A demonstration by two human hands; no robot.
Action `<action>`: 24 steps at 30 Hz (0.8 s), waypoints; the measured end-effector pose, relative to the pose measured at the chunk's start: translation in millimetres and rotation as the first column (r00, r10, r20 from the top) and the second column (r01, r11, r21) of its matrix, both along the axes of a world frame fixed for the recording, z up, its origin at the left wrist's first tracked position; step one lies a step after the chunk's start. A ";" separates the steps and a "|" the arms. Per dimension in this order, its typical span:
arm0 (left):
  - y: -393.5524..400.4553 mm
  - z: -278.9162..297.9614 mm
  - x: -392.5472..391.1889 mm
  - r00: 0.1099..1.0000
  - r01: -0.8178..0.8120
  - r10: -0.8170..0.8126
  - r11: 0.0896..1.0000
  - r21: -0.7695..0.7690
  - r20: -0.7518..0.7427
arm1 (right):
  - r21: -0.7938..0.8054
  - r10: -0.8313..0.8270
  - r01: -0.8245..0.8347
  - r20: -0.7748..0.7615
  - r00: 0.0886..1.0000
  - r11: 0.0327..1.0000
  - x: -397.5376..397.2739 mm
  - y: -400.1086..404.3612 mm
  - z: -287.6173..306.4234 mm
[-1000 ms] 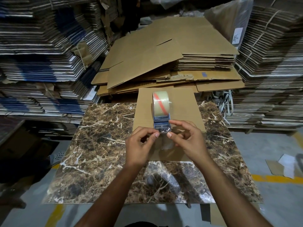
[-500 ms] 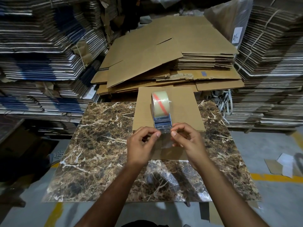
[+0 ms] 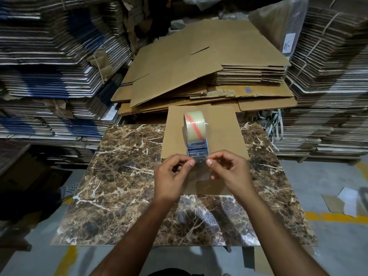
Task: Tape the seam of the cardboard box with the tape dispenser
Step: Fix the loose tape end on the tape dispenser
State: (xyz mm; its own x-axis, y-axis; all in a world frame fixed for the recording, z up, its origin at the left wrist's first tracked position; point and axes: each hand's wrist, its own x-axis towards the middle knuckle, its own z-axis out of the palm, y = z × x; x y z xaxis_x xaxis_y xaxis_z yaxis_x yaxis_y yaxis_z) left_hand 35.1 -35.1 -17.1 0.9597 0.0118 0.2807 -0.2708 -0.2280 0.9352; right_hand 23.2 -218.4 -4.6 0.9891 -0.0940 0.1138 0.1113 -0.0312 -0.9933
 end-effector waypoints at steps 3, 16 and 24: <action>-4.2 1.6 -2.0 0.998 -0.023 0.019 0.998 -0.052 -0.067 | 0.115 -0.023 0.031 -0.074 0.997 0.993 -0.8 4.5 -4.1; -21.5 4.2 -8.6 0.943 -0.153 0.056 0.948 -0.278 -0.329 | 0.384 -0.105 0.210 -0.277 0.955 0.899 0.7 17.3 0.2; -30.6 13.9 -11.2 0.895 -0.249 0.009 0.841 -0.481 -0.447 | 0.383 -0.137 0.256 -0.311 0.941 0.887 -1.3 20.9 4.9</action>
